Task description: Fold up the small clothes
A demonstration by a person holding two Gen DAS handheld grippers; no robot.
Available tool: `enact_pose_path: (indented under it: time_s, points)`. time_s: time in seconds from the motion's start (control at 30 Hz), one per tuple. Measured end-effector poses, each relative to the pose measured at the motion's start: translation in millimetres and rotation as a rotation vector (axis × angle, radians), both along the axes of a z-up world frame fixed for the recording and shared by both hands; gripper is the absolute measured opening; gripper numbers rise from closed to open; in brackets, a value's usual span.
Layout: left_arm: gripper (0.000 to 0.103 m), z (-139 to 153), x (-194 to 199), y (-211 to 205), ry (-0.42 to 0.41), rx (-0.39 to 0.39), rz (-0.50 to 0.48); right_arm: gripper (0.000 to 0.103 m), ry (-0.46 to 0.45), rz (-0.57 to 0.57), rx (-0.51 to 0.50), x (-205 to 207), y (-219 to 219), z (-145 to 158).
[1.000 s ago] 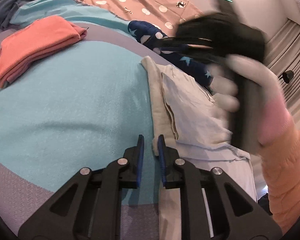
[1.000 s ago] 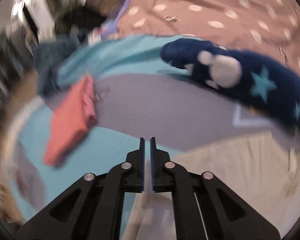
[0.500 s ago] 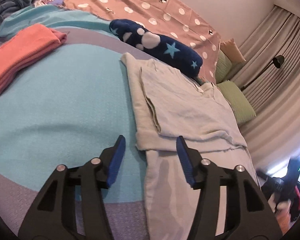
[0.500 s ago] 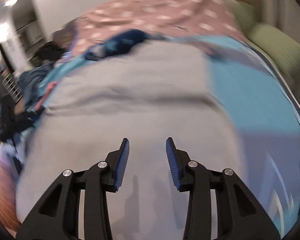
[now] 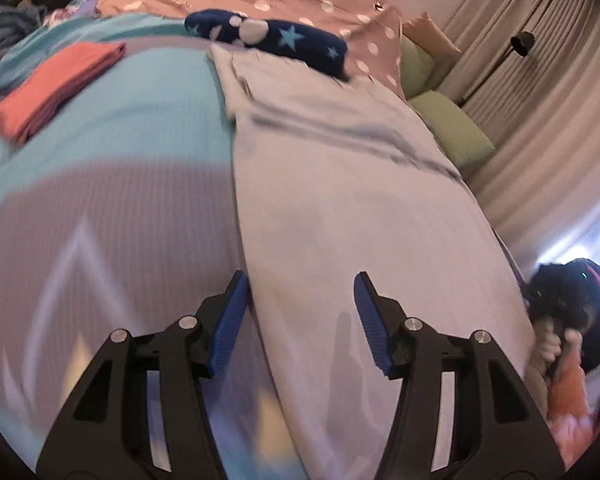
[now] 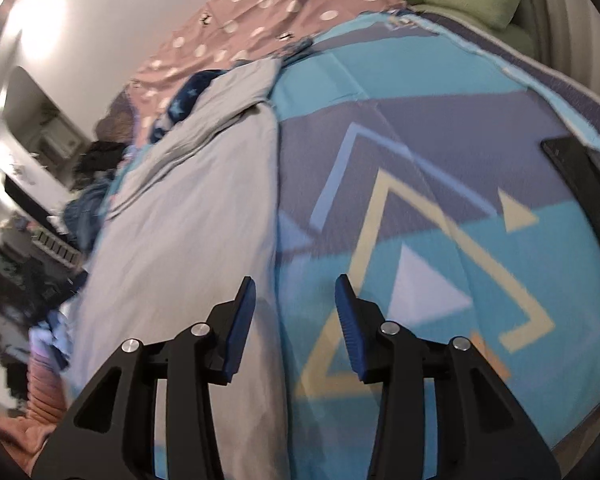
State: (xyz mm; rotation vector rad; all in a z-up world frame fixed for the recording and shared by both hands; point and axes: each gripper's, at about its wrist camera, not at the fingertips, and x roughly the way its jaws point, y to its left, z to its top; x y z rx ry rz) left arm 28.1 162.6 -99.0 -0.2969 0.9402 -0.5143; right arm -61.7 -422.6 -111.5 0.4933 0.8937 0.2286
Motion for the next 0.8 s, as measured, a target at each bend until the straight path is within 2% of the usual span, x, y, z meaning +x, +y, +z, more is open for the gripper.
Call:
enact_pose_path:
  time_s: [0.13,0.2,0.3,0.47,0.57,0.63,0.73,0.8]
  points:
    - [0.057,-1,-53,14,0.011,-0.058,0.024,0.045,-0.020,0.072,0.030,-40,-4,-4]
    - [0.057,-4,-75,18,0.008,-0.075,0.026,0.051,-0.027,0.096,0.063,-52,-6,-7]
    - [0.057,-3,-94,17,0.013,-0.066,0.002,0.057,-0.031,0.138,0.107,-66,-5,-9]
    - [0.057,2,-116,1,0.052,0.011,-0.087,0.057,0.004,0.182,0.121,-74,2,-7]
    - [0.064,-2,-124,-7,0.038,0.015,-0.121,0.061,0.031,0.234,0.109,-67,11,-4]
    - [0.072,-7,-121,-7,0.019,-0.032,-0.137,0.064,0.022,0.243,0.110,-57,16,-7]
    - [0.071,-12,-107,-1,0.027,-0.155,-0.116,0.066,-0.009,0.212,0.184,-44,15,-10]
    - [0.068,-13,-113,4,0.038,-0.185,-0.104,0.066,-0.015,0.207,0.192,-46,16,-9]
